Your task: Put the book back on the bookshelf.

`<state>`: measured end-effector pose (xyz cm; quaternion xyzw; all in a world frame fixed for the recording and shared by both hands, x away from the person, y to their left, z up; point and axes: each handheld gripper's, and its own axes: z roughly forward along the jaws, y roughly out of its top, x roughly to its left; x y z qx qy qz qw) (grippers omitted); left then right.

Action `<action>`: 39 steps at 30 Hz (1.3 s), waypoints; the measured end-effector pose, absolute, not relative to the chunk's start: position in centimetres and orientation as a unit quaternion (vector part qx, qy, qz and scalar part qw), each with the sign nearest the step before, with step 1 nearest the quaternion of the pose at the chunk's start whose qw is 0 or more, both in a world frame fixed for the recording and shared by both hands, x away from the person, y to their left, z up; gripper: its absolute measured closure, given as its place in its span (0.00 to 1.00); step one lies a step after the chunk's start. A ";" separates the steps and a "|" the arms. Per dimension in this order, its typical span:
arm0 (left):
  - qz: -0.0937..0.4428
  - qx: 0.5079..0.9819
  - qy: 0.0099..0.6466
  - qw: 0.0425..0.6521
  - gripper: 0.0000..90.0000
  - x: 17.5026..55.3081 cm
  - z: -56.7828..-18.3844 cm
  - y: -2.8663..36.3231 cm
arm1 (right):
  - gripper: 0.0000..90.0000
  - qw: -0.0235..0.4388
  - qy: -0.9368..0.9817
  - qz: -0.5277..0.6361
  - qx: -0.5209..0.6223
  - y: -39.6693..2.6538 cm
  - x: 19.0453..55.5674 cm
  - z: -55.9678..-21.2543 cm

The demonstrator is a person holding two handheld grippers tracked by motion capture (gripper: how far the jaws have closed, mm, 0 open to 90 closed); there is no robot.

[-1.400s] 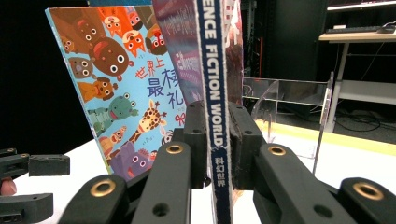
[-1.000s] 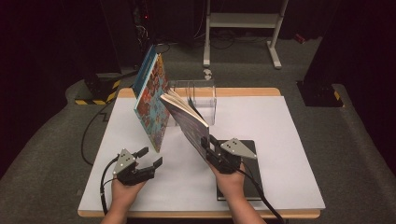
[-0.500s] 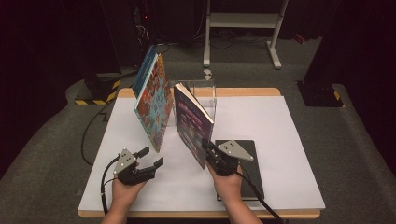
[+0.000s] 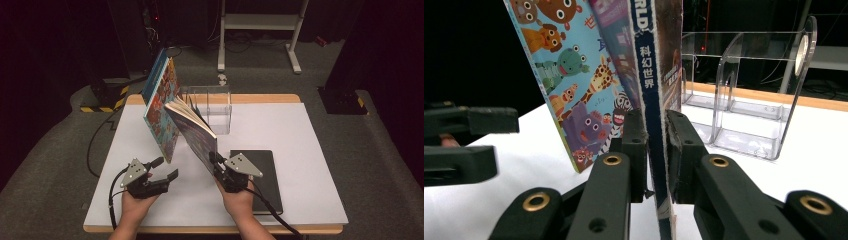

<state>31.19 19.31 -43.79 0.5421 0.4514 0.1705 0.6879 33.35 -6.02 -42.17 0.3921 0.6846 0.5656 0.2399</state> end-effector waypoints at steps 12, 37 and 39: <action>0.141 0.534 0.415 0.723 0.24 32.0 -39.6 15.4 | 0.87 0.231 0.679 0.578 0.391 -6.2 33.4 -42.4; 0.149 0.549 0.418 0.709 0.22 33.8 -37.6 9.4 | 0.76 0.186 0.707 0.565 0.382 -7.0 32.8 -43.9; 0.152 0.547 0.424 0.706 0.21 33.9 -37.6 9.3 | 0.78 0.182 0.709 0.564 0.382 -7.2 32.8 -43.9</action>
